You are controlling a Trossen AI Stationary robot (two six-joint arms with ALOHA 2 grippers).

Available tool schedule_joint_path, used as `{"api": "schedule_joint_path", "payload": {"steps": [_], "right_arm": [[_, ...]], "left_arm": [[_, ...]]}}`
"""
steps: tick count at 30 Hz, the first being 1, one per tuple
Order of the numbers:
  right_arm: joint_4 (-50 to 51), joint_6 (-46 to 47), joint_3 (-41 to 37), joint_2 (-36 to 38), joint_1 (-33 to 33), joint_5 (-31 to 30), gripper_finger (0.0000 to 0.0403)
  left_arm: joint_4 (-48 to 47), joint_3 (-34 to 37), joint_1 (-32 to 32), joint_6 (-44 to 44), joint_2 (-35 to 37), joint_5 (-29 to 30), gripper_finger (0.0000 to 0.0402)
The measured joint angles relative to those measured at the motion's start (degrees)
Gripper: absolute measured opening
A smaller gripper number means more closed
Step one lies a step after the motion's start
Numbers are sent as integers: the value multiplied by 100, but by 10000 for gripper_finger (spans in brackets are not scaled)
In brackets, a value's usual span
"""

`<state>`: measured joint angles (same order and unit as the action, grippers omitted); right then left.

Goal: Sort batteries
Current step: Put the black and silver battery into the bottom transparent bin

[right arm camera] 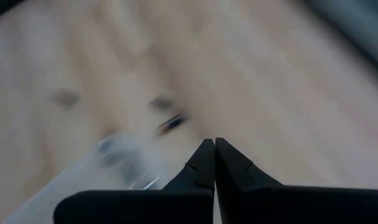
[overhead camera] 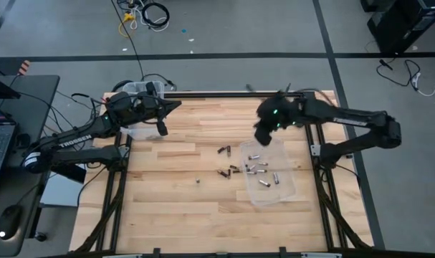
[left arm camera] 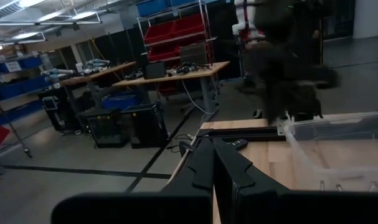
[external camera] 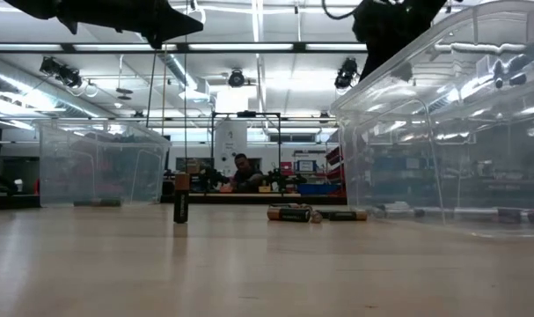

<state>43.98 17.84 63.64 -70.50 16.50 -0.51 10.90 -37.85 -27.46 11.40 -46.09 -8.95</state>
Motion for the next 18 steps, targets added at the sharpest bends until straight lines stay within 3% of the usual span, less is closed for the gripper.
{"api": "schedule_joint_path", "payload": {"steps": [3,5,12,18], "right_arm": [[54,65,2,87,691,-718,0],[53,279,2,-55,1289,-772,0],[-101,247,0,-1178,3109,112,0],[-517,-13,0,-1895,4075,1071,0]], "left_arm": [[36,0,0,31,0,0,0],[52,0,0,33,0,0,0],[-52,0,0,33,0,0,0],[-350,0,0,34,-4,336,0]]}}
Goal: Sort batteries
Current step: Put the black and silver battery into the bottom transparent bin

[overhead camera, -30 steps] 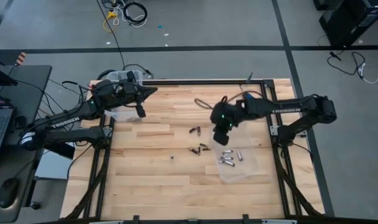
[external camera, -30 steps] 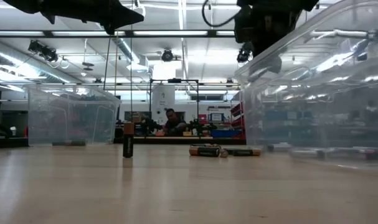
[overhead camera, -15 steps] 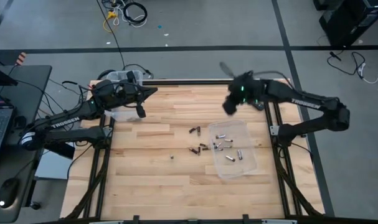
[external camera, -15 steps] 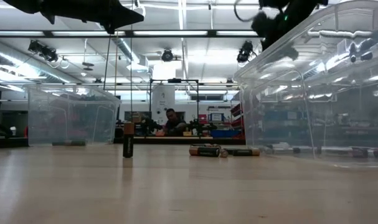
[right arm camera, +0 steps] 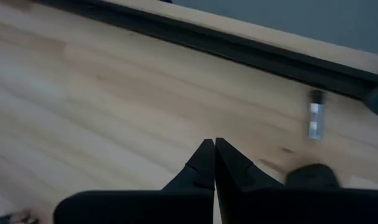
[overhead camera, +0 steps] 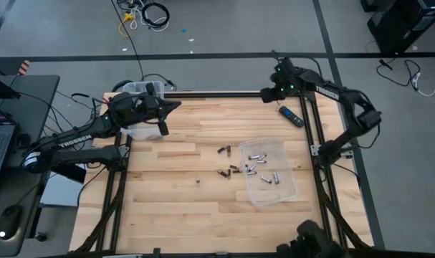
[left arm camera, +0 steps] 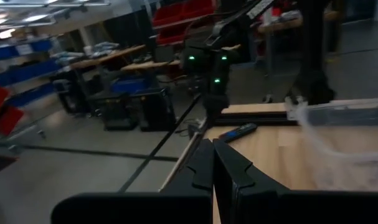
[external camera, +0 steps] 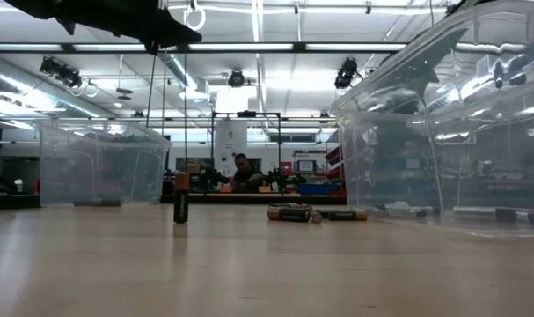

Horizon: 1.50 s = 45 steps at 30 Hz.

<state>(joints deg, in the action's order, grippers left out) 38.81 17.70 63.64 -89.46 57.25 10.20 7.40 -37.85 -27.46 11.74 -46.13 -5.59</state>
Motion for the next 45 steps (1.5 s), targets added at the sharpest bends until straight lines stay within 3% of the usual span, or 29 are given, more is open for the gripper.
{"api": "schedule_joint_path", "payload": {"steps": [12,21,27,30,33,40,45], "right_arm": [[-115,8,0,-837,650,-864,0],[-476,41,11,-1394,872,-864,0],[-548,134,38,-1741,868,-860,0],[-591,-118,61,-1853,841,-221,0],[-759,-302,39,-1792,680,120,0],[-1175,-699,147,-1100,680,-109,0],[-1290,-858,321,-989,546,-73,0]], "left_arm": [[-6,0,0,476,0,1001,0],[134,0,-2,790,2,1646,0],[284,0,-2,1016,2,1680,0],[414,-3,-2,1090,2,1695,0],[494,-4,-2,1235,4,1697,0],[487,-4,-2,1319,6,1701,0],[444,-4,-2,1316,2,1701,0]]}}
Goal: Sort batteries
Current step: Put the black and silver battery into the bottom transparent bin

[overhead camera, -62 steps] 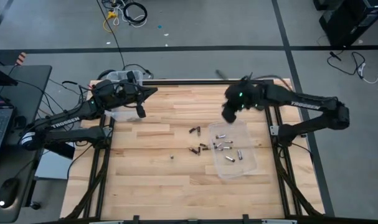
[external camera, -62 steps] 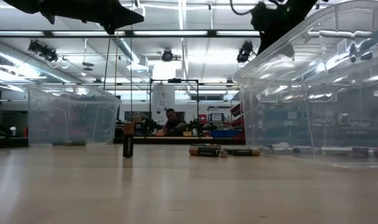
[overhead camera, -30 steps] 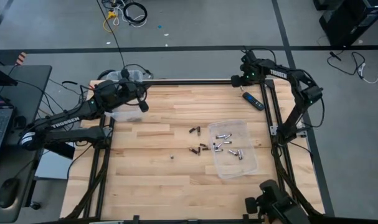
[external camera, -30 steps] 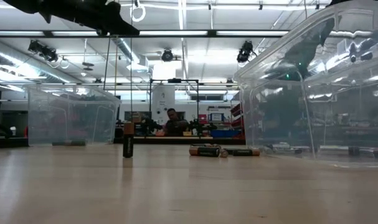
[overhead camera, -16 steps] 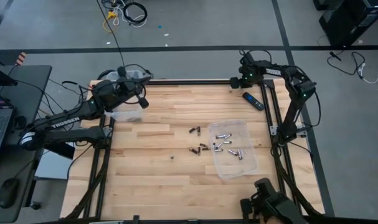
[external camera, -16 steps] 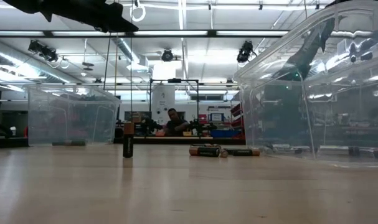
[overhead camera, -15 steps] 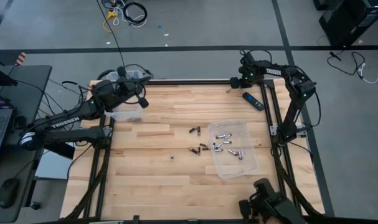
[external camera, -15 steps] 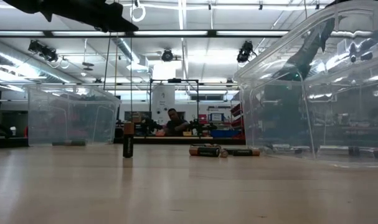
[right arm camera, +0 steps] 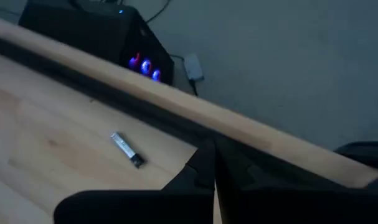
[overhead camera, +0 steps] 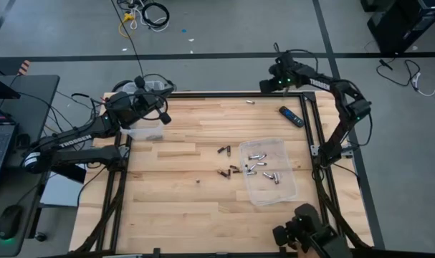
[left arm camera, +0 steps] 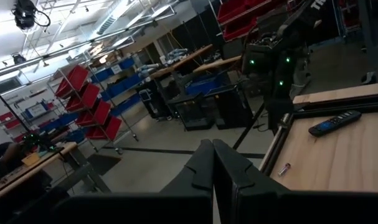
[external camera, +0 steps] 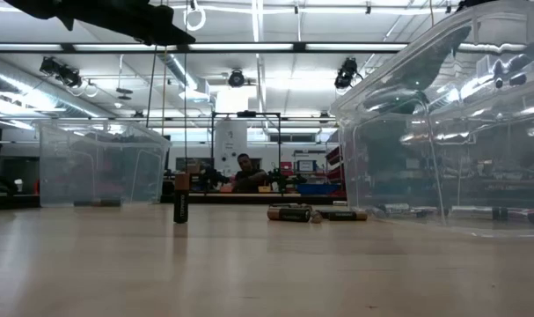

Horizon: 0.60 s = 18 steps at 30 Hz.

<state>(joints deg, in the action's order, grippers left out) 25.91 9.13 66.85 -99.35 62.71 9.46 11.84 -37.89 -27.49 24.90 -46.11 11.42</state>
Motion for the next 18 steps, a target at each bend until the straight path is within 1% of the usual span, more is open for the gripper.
{"api": "schedule_joint_path", "payload": {"steps": [10,18], "right_arm": [[-191,173,3,-574,-582,94,0],[-313,472,218,-989,-949,47,0]], "left_arm": [[-99,0,0,-148,-180,-2,0],[-95,0,-2,-146,-243,-2,0]]}}
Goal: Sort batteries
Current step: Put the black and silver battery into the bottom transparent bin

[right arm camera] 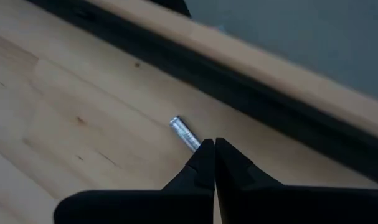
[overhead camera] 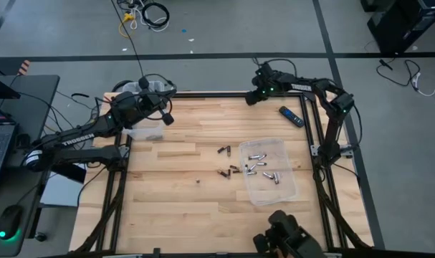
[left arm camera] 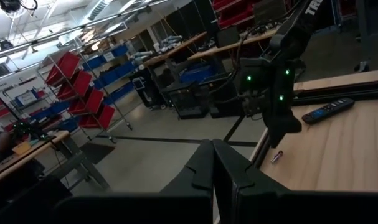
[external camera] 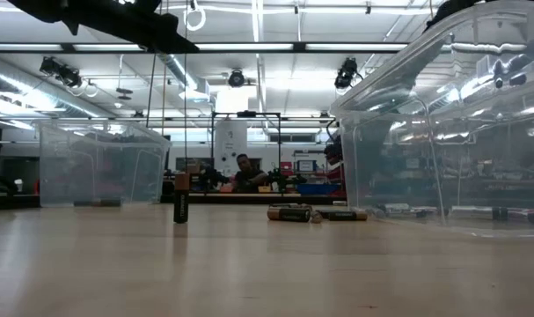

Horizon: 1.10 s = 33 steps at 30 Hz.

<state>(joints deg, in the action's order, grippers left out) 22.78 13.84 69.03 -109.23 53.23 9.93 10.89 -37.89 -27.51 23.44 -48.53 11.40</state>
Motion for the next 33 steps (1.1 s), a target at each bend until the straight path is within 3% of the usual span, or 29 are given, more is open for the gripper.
{"api": "schedule_joint_path", "payload": {"steps": [7,14,19,25,28,33], "right_arm": [[236,51,406,-579,-222,38,0],[534,-133,666,-695,-582,892,0],[890,-294,963,-690,-865,663,0],[1939,-2185,1495,-677,-1152,138,0],[2912,-3172,1663,-671,-1281,156,0],[3524,-4126,1672,-574,-1456,323,0]], "left_arm": [[-6,0,0,22,0,0,0],[-8,0,-3,67,0,3,0],[-12,0,-25,98,0,17,0],[-242,2,-24,130,0,31,0],[-354,2,-24,145,0,31,0],[-496,2,-24,199,0,31,0]]}}
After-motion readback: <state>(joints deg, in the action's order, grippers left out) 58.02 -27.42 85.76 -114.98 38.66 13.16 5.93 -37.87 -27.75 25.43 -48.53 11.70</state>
